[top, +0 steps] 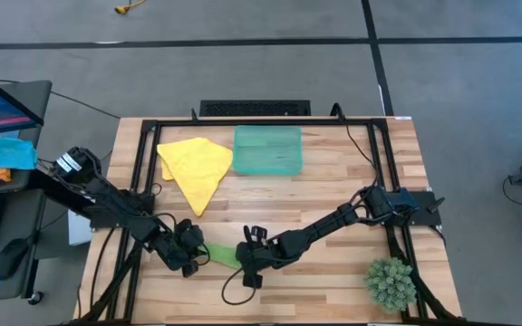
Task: Roll microfiber towels into tight, uniform cylinder then place into a basket
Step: Put the rolled green microfiber towel into the green bin
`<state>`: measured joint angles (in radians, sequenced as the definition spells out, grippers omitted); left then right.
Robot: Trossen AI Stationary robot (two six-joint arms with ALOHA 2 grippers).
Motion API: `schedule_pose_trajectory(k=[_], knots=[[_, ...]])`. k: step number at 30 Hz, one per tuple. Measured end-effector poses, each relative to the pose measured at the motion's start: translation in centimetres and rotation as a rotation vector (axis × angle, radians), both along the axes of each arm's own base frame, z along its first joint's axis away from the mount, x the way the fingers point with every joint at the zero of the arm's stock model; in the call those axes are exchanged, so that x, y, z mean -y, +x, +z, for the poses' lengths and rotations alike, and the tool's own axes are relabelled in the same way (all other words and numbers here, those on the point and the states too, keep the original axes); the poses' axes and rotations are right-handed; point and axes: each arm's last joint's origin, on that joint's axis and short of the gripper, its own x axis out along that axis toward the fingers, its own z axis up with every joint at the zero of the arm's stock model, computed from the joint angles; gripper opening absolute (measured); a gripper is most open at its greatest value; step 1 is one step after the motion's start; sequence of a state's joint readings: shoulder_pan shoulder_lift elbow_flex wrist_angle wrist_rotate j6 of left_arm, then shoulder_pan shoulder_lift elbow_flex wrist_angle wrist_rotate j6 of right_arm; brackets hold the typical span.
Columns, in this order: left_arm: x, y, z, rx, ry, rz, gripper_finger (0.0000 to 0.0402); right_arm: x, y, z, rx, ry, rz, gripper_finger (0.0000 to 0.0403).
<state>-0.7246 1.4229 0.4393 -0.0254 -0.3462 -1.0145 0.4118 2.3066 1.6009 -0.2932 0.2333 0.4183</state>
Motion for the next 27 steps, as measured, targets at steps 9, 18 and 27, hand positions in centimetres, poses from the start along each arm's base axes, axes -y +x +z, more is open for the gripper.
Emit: schedule_pose_trajectory(k=[9, 18, 27], knots=[[0.0, 0.0, 0.0, -0.005, -0.005, 0.002, 0.0025, -0.1, 0.2, 0.4, 0.009, 0.022, -0.031, 0.0194], [0.0, -0.1, 0.0, -0.013, -0.004, -0.003, 0.0021, -0.4, 0.8, 2.6, -0.071, -0.009, -0.011, 0.0201], [0.0, -0.1, -0.1, -0.022, -0.032, 0.023, 0.0023, 0.3, 0.5, 3.2, -0.163, -0.063, -0.028, 0.0166]])
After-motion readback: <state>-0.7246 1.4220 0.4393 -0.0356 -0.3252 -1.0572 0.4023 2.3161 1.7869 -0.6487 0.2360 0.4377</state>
